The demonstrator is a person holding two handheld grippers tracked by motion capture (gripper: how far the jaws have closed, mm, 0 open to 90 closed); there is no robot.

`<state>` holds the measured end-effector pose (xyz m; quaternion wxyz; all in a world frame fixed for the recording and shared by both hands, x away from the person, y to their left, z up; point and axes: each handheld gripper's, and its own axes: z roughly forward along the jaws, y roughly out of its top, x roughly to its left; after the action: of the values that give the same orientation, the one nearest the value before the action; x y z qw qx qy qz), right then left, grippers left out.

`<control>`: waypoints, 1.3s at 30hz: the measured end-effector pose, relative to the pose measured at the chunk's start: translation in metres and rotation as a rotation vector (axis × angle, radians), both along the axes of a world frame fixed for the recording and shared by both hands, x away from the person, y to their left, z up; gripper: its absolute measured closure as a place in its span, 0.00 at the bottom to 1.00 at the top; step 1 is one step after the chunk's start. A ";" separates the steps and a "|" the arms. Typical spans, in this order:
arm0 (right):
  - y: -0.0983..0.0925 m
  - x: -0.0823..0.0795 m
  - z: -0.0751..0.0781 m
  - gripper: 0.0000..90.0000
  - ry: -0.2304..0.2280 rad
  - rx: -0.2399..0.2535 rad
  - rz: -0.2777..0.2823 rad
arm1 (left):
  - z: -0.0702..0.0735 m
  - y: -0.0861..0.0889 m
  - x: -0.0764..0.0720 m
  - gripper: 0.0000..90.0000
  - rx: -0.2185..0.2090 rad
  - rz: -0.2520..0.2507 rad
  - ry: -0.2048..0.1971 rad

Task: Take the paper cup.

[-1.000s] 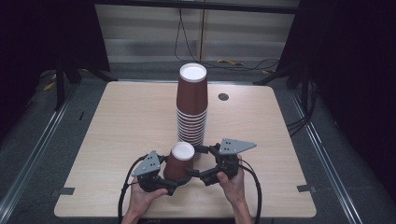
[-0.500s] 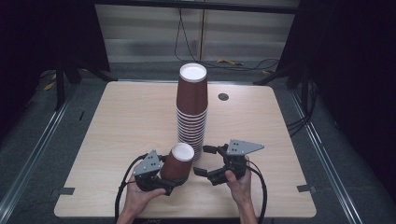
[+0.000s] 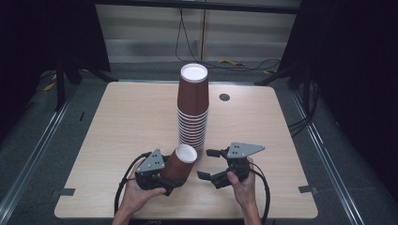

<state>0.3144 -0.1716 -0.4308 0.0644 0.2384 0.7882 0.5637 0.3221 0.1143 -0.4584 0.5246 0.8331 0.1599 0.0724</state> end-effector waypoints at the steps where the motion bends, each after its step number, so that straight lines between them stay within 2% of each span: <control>1: 0.000 0.000 -0.001 0.16 0.004 -0.009 0.002 | 0.000 0.000 0.001 0.16 0.005 -0.004 0.007; 6: -0.001 0.000 -0.003 0.15 0.012 -0.033 0.003 | 0.000 0.000 0.005 0.16 0.070 -0.030 0.014; 9: -0.001 0.000 -0.004 0.15 0.018 -0.059 0.007 | 0.001 -0.001 0.008 0.16 0.083 -0.039 0.021; 12: -0.001 0.000 -0.003 0.15 0.019 -0.085 0.011 | 0.003 -0.005 0.009 0.16 0.124 -0.061 0.019; 14: 0.000 -0.001 -0.002 0.15 0.025 -0.101 0.019 | 0.004 -0.008 0.010 0.16 0.133 -0.081 0.030; 20: 0.000 -0.001 -0.002 0.15 0.039 -0.152 0.043 | 0.009 -0.015 0.010 0.16 0.214 -0.118 0.031; 23: 0.000 -0.001 -0.002 0.15 0.048 -0.173 0.060 | 0.011 -0.018 0.011 0.16 0.216 -0.131 0.038; 28: 0.003 0.000 -0.002 0.16 0.059 -0.230 0.076 | 0.014 -0.024 0.011 0.16 0.296 -0.158 0.024; 31: 0.004 0.001 -0.001 0.16 0.065 -0.236 0.091 | 0.016 -0.025 0.011 0.16 0.319 -0.190 0.027; 36: 0.007 0.001 0.000 0.16 0.088 -0.254 0.126 | 0.016 -0.030 0.010 0.16 0.376 -0.200 0.021; 39: 0.009 0.002 -0.002 0.17 0.099 -0.270 0.135 | 0.017 -0.032 0.010 0.16 0.387 -0.209 0.022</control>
<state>0.3164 -0.1624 -0.4324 0.0190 0.2018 0.8732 0.4431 0.3324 0.0823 -0.4418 0.3578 0.9310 0.0615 0.0381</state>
